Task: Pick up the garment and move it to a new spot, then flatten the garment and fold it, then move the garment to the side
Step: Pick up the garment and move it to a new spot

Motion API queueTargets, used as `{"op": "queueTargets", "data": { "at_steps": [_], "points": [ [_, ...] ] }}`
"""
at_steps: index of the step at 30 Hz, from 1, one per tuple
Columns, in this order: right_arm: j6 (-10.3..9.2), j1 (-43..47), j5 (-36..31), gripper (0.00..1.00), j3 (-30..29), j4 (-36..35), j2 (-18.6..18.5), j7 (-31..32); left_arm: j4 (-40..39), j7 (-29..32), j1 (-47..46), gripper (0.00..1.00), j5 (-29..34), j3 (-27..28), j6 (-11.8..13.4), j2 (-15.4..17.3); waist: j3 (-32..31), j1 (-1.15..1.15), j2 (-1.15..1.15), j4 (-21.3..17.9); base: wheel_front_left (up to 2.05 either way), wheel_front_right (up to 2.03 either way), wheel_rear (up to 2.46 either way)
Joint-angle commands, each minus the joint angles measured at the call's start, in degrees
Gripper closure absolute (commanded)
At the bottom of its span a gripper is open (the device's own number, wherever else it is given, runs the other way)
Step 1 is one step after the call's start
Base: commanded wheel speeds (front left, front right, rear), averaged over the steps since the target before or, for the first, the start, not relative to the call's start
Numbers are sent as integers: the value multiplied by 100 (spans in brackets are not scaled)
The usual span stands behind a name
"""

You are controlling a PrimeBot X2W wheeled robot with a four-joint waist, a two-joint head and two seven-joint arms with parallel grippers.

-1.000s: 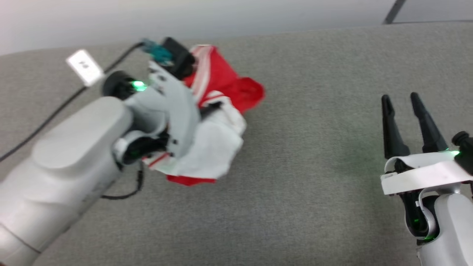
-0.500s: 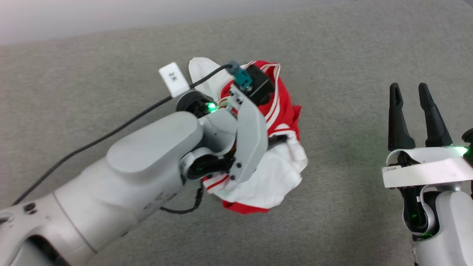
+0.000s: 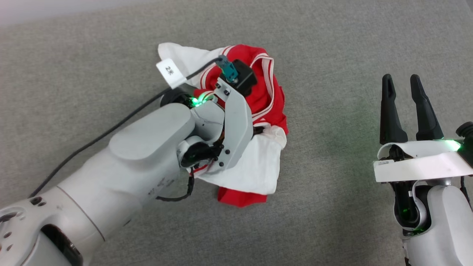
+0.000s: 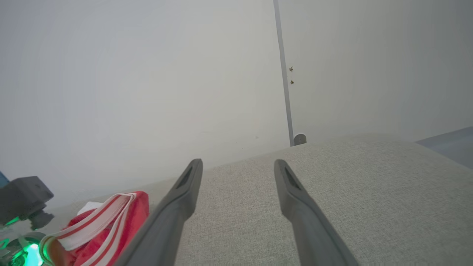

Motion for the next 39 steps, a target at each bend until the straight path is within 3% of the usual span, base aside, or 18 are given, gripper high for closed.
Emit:
{"op": "queueTargets", "data": {
  "at_steps": [1,7,8,10,11,12,28,39],
  "points": [
    [1,-53,66,0,10,-24,32,-26,214,54,192,100,74,-85,28,23,126,0,0,-117,0,0,0],
    [1,-72,67,0,-15,-37,55,-26,472,96,296,98,127,-142,53,-9,186,0,0,-158,0,0,0],
    [1,-62,49,0,-26,-28,62,-27,490,77,324,56,164,-158,60,-15,173,0,0,-150,0,0,0],
    [1,-39,3,0,-33,-7,61,-27,436,-21,328,8,137,-154,60,-16,124,0,0,-110,0,0,0],
    [1,-39,3,0,-33,-7,61,-27,436,-21,328,8,137,-154,60,-16,124,0,0,-110,0,0,0],
    [1,-27,-31,0,-20,29,53,-27,353,-145,299,0,151,-143,60,-5,48,0,0,-44,0,0,0],
    [1,293,-236,0,285,467,-498,-27,-561,-1932,518,0,-340,-65,19,367,-1064,0,0,865,0,0,0],
    [1,836,-153,0,216,981,-998,17,-536,-3638,1766,0,-900,168,19,877,-1708,0,0,1559,0,0,0]
  ]
}}
